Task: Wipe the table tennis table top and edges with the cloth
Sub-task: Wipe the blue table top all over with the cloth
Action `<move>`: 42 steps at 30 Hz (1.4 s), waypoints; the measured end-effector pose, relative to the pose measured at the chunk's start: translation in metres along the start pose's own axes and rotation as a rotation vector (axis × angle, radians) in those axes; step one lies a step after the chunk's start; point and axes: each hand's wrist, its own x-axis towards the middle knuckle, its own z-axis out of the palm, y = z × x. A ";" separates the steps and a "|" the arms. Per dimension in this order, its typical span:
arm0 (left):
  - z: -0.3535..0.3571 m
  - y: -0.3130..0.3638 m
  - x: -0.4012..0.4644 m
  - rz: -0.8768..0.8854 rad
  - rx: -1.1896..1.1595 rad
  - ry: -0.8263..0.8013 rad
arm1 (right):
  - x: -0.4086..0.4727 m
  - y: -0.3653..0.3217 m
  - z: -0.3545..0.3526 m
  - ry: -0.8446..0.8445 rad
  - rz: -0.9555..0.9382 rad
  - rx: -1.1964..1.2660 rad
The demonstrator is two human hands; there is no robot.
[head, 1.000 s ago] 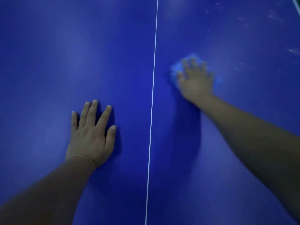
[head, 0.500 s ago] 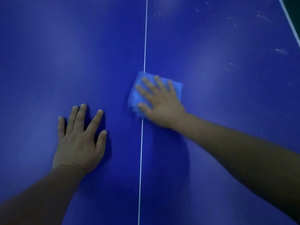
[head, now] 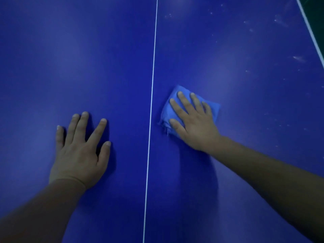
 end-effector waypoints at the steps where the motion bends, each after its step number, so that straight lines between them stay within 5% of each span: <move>1: 0.000 0.000 0.000 -0.001 0.002 0.000 | 0.003 0.014 -0.003 -0.006 -0.049 -0.019; 4: 0.000 0.000 0.001 -0.005 0.001 0.005 | 0.034 0.089 -0.011 0.015 0.148 -0.133; 8: 0.000 0.001 0.001 -0.013 0.007 0.003 | 0.053 0.147 -0.023 -0.036 0.466 0.020; 16: -0.002 0.001 0.001 -0.006 0.016 0.002 | 0.055 -0.053 -0.008 0.001 -0.047 0.069; 21: -0.001 0.002 0.002 0.003 0.021 0.031 | 0.132 -0.103 -0.019 -0.040 -0.047 0.083; 28: -0.004 0.001 0.000 0.003 0.007 -0.005 | 0.140 0.101 -0.027 0.058 0.590 0.044; 31: -0.004 0.001 0.001 0.001 0.007 -0.009 | 0.127 0.122 -0.032 0.030 0.801 0.144; 34: -0.003 0.001 0.001 0.004 0.018 -0.005 | 0.133 0.067 -0.028 0.059 0.670 0.119; 38: -0.001 0.001 0.003 -0.004 0.019 0.005 | 0.130 -0.039 -0.018 -0.005 0.117 0.059; 40: 0.000 0.001 0.002 0.001 0.024 0.014 | 0.128 -0.039 -0.021 -0.052 -0.028 0.066; 42: -0.001 0.001 0.003 0.004 0.025 0.012 | 0.131 0.005 -0.024 -0.020 0.027 0.014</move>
